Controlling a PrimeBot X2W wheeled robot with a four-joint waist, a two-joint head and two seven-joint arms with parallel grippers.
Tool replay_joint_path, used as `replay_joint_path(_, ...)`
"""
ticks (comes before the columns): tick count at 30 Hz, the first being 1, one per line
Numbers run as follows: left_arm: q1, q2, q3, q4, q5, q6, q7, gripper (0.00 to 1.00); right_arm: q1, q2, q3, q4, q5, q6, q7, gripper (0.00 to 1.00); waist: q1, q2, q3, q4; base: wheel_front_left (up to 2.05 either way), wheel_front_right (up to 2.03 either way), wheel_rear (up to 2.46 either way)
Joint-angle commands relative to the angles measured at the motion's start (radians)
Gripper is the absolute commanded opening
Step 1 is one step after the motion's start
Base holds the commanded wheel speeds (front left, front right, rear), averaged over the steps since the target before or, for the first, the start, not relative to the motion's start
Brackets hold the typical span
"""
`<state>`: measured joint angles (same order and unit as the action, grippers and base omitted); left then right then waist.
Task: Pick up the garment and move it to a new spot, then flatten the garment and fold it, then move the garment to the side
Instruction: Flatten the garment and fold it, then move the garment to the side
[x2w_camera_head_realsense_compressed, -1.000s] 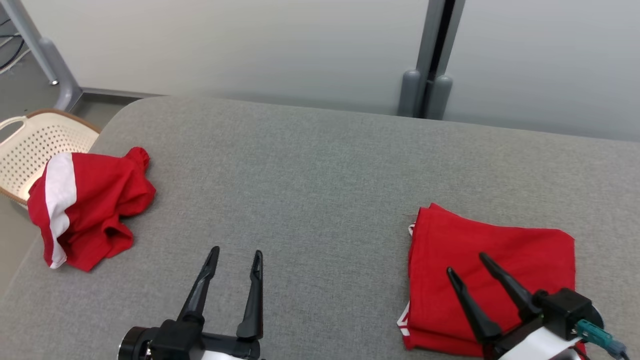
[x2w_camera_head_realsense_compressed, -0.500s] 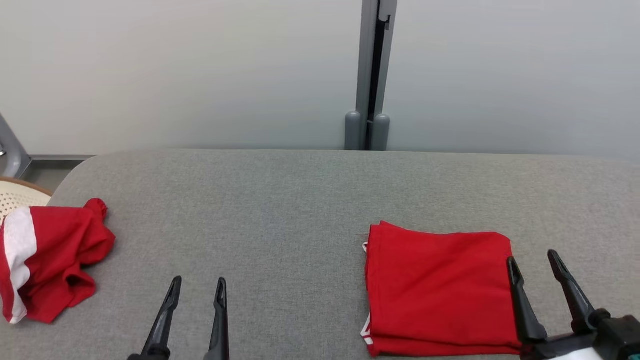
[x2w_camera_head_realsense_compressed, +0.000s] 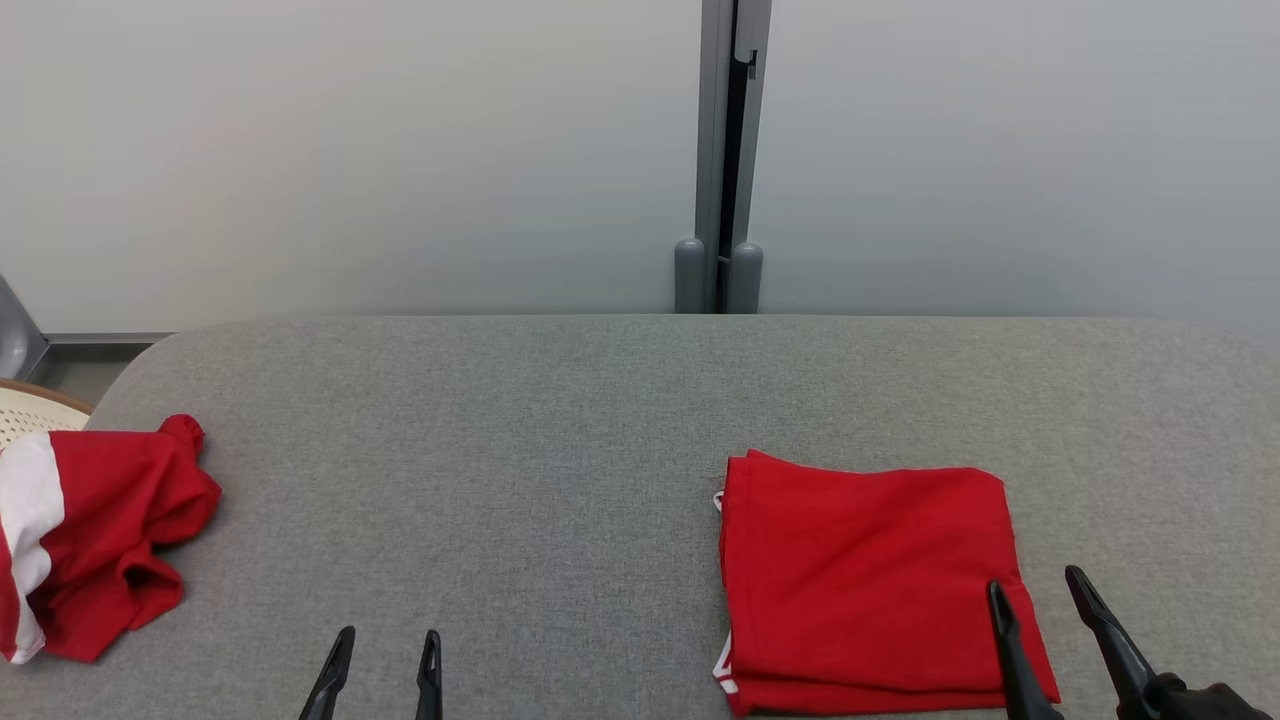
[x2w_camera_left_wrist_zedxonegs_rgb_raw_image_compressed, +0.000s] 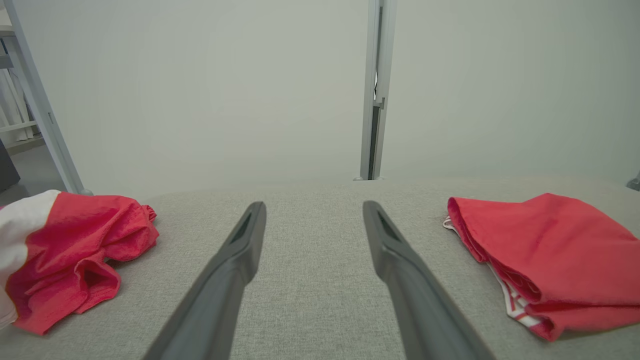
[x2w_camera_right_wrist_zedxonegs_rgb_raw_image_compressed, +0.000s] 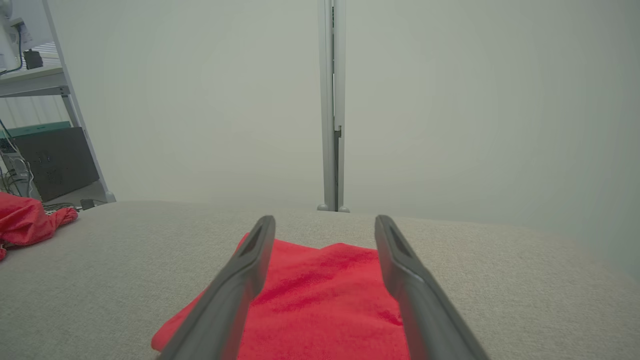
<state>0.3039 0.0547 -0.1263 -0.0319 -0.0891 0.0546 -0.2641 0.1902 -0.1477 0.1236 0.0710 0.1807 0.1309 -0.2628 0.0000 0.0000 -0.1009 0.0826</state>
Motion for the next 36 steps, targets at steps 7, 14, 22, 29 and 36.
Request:
replay_joint_path(7, -0.011, -0.001, 0.013, 0.01, 0.02, -0.015, 0.0, 1.0, -0.008, 0.013, 0.0, 0.005, -0.005, -0.001, -0.002, 1.0, 0.0, 0.0, 0.001, -0.002, 0.0, 0.0, 0.0)
replay_joint_path(14, -0.016, -0.002, 0.002, 0.021, 0.019, -0.015, 0.0, 1.0, -0.013, 0.012, -0.001, 0.009, 0.0, -0.001, -0.002, 1.0, 0.0, 0.0, 0.0, -0.005, 0.0, 0.0, 0.0)
replay_joint_path(22, -0.029, -0.003, -0.003, 0.025, 0.017, -0.009, 0.0, 1.0, -0.008, 0.009, 0.009, 0.013, 0.001, -0.001, -0.002, 1.0, 0.0, 0.0, -0.001, 0.0, 0.0, 0.0, 0.0)
replay_joint_path(29, -0.031, -0.003, -0.016, 0.025, 0.012, -0.002, 0.0, 1.0, -0.015, -0.005, 0.023, 0.015, 0.0, -0.001, -0.002, 1.0, 0.0, 0.0, 0.007, 0.009, 0.0, 0.0, 0.0)
replay_joint_path(36, -0.044, -0.003, -0.021, 0.025, 0.016, -0.002, 0.0, 1.0, -0.041, -0.021, 0.04, 0.027, 0.015, -0.001, -0.002, 1.0, 0.0, 0.0, 0.032, 0.018, 0.0, 0.0, 0.0)
